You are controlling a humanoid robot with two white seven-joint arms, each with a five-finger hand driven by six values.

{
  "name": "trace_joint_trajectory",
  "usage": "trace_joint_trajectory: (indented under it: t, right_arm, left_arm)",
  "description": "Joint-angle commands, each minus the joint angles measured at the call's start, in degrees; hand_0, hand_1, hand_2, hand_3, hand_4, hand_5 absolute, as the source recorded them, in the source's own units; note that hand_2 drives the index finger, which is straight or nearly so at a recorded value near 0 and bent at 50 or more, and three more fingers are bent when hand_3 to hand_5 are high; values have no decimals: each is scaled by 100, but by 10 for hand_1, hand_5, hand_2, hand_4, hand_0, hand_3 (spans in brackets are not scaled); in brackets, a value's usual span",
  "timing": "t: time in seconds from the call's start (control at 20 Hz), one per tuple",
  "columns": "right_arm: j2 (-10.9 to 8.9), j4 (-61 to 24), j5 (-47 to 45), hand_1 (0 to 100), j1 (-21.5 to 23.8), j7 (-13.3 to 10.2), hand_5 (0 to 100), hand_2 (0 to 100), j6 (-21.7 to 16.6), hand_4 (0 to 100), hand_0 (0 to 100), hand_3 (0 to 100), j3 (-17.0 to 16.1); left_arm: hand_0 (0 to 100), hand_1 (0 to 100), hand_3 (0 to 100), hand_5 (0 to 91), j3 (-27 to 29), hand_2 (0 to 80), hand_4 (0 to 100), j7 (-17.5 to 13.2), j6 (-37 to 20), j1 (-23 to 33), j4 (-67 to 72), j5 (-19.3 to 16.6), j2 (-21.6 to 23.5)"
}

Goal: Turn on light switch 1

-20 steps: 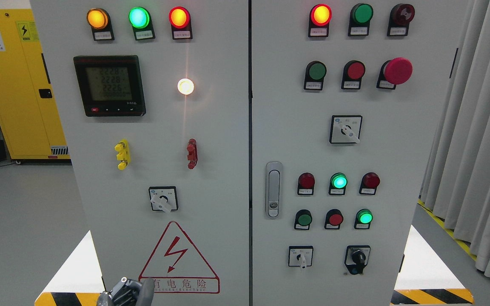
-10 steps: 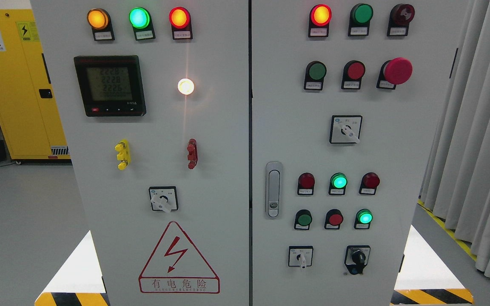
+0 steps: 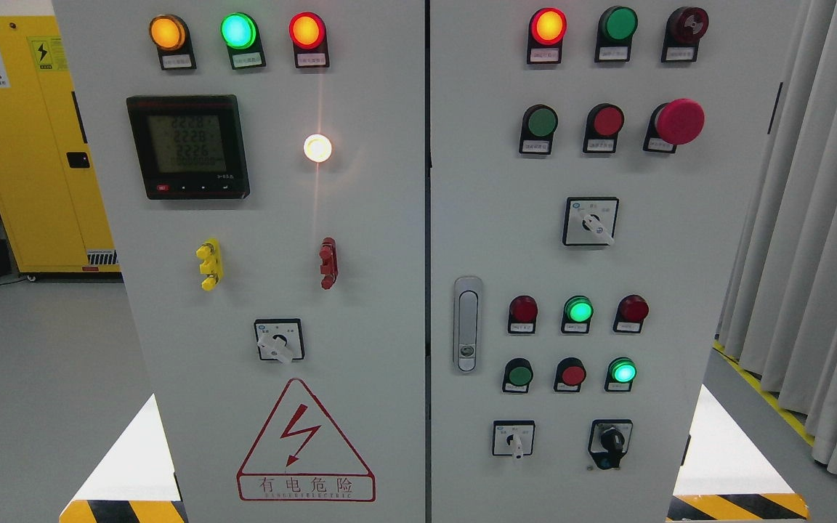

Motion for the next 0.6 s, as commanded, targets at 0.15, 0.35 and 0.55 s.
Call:
trace_joint_trajectory:
  t: [0.15,0.35,0.55]
  right_arm:
    - [0,0,0,500,0,-4,0,40,-4,0,0,0,0]
    - [0,0,0,500,0,4,0,40,-4,0,0,0,0]
    - [0,0,0,500,0,4,0,40,-4,0,0,0,0]
  left_arm:
    - [209,311,0,0,-470,0,51,-160,399,-45,3667,-487,75]
    - [227,304,0,0,-647,0,0,-195,1209,-186,3825,-496,48]
    - [252,283,0,0,-1068,0,0,-204,1254,-493,4519,-435,31]
